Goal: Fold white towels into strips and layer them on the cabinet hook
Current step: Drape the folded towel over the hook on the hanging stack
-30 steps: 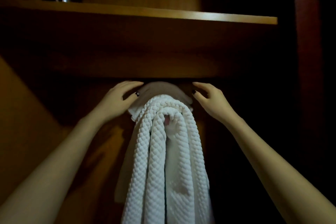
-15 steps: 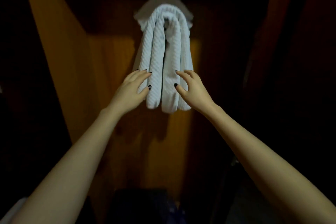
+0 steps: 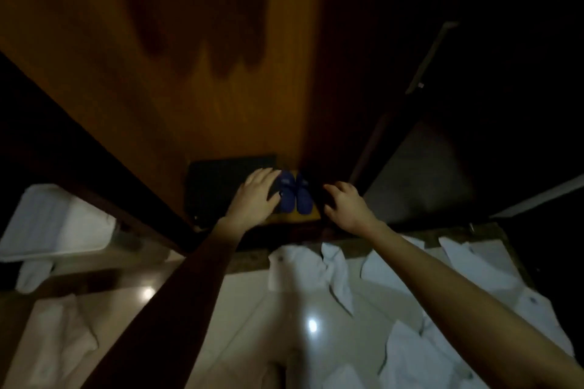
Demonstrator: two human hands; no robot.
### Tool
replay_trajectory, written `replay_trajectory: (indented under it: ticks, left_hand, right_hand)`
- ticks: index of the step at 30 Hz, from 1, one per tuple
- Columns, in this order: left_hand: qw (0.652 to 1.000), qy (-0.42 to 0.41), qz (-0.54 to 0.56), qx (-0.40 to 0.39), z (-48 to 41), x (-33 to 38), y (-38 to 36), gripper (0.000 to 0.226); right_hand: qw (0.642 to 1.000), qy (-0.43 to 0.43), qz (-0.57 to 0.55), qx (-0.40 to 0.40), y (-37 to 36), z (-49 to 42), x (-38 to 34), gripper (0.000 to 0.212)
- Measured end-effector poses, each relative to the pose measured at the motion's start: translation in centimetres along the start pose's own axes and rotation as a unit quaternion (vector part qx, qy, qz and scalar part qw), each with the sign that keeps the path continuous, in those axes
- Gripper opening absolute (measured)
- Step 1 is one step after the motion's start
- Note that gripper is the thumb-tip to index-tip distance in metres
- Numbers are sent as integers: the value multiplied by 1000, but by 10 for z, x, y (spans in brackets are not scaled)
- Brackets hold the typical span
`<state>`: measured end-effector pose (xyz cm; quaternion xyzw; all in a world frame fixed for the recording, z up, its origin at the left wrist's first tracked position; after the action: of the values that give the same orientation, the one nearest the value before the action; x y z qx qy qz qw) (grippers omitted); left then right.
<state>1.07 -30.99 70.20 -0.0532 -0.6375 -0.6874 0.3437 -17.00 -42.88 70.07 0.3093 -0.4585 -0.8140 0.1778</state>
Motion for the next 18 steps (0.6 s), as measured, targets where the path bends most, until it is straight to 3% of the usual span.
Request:
replay_trajectory:
  ticks: [8,14,18]
  left_hand:
    - [998,35,48,-33,7,-121,-250,51]
    - [989,93,11,-113,-32,-239,-428,43]
    - [990,61,-16,-126,-62,-305,-527,43]
  right_hand:
    - [993,-64,6,-102,-244,-46,104,61]
    - [991,-96,-35,-87,-412,-125,186,60]
    - [990,-103,-63,-78,-512,-176,233,58]
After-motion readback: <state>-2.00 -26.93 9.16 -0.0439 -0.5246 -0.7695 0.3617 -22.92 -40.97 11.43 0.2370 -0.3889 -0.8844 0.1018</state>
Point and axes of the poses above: each hand's wrist, its own z-axis away from the middle knuckle, its own y-axis out of the back of the hand, x = y × z, the point moved 4 cm from there along -z, towards the middle knuckle, and after that the axes turned 1 degree about -x, right-handed, at the moved point
